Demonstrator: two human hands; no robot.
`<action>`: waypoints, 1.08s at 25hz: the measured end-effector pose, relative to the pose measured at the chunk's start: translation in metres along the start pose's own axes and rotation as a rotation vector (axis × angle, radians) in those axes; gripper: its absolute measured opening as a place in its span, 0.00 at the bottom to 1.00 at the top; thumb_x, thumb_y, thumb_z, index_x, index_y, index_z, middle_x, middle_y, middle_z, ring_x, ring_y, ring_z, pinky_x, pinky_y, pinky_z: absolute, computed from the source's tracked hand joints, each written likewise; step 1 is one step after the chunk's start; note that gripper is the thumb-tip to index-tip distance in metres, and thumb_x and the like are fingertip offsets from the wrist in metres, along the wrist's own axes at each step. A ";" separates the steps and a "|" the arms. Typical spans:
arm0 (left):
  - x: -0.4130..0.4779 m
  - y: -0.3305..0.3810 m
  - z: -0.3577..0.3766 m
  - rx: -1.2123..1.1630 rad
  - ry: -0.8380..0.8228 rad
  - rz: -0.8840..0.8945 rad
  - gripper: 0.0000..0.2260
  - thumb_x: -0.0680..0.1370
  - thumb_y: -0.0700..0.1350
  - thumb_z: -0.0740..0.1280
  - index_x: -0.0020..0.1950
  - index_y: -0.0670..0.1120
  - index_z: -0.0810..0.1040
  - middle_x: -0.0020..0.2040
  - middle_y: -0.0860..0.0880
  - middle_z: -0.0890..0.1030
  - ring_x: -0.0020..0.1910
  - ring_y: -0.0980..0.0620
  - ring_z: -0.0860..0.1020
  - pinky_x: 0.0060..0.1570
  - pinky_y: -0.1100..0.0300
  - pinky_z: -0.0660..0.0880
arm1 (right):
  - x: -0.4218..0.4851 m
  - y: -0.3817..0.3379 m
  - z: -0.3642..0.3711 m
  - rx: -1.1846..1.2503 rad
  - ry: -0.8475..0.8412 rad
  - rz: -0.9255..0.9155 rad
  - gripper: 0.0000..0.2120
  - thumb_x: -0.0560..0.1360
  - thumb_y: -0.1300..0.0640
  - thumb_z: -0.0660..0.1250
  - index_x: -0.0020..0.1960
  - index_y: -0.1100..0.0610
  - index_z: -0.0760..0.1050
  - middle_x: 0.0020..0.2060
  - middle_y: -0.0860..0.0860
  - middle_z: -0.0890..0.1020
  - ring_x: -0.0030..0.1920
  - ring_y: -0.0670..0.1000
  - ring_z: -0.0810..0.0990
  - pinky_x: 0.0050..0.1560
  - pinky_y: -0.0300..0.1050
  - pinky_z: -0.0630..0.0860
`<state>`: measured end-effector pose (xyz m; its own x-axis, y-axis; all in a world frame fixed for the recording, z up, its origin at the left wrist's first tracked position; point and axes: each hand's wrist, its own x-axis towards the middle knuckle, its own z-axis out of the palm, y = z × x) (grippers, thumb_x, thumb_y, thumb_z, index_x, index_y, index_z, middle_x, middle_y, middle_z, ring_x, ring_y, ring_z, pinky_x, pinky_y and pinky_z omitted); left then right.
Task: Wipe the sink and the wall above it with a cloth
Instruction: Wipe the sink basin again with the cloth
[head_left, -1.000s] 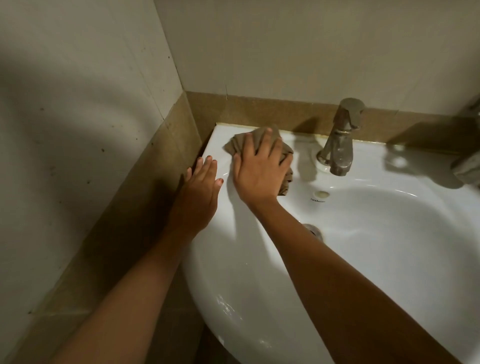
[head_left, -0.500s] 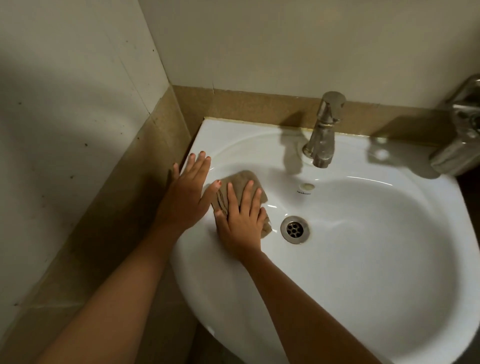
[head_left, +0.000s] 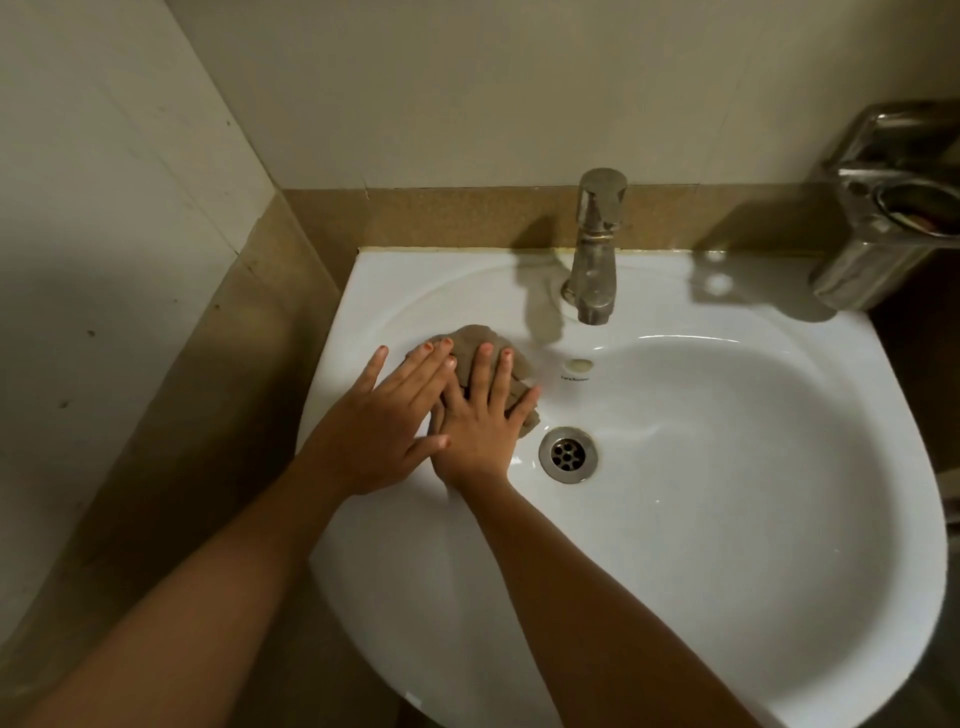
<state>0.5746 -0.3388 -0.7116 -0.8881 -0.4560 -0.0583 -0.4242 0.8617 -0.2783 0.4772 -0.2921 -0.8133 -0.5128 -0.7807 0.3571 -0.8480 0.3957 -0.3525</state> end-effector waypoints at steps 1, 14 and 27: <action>0.000 0.000 0.002 0.018 0.009 0.036 0.32 0.75 0.62 0.51 0.71 0.42 0.64 0.71 0.42 0.68 0.70 0.44 0.68 0.66 0.41 0.63 | 0.002 0.005 0.001 -0.034 0.051 0.052 0.29 0.76 0.44 0.49 0.75 0.44 0.45 0.74 0.52 0.51 0.74 0.55 0.31 0.67 0.68 0.40; 0.021 -0.025 -0.002 -0.110 0.020 -0.191 0.41 0.70 0.67 0.28 0.76 0.44 0.45 0.77 0.46 0.47 0.75 0.50 0.42 0.70 0.49 0.39 | 0.052 0.003 -0.064 -0.076 0.068 0.212 0.29 0.77 0.44 0.49 0.75 0.57 0.57 0.74 0.62 0.57 0.74 0.64 0.52 0.62 0.77 0.40; 0.022 -0.035 -0.005 -0.820 0.328 -0.439 0.42 0.69 0.67 0.49 0.76 0.42 0.47 0.78 0.47 0.48 0.74 0.56 0.43 0.73 0.58 0.45 | 0.108 -0.041 -0.076 -0.152 -0.189 -0.020 0.38 0.75 0.33 0.47 0.74 0.60 0.57 0.74 0.62 0.59 0.73 0.63 0.56 0.71 0.61 0.54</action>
<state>0.5688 -0.3778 -0.6982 -0.5750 -0.7948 0.1943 -0.6094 0.5745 0.5465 0.4468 -0.3555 -0.6944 -0.4740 -0.8599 0.1895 -0.8753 0.4368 -0.2077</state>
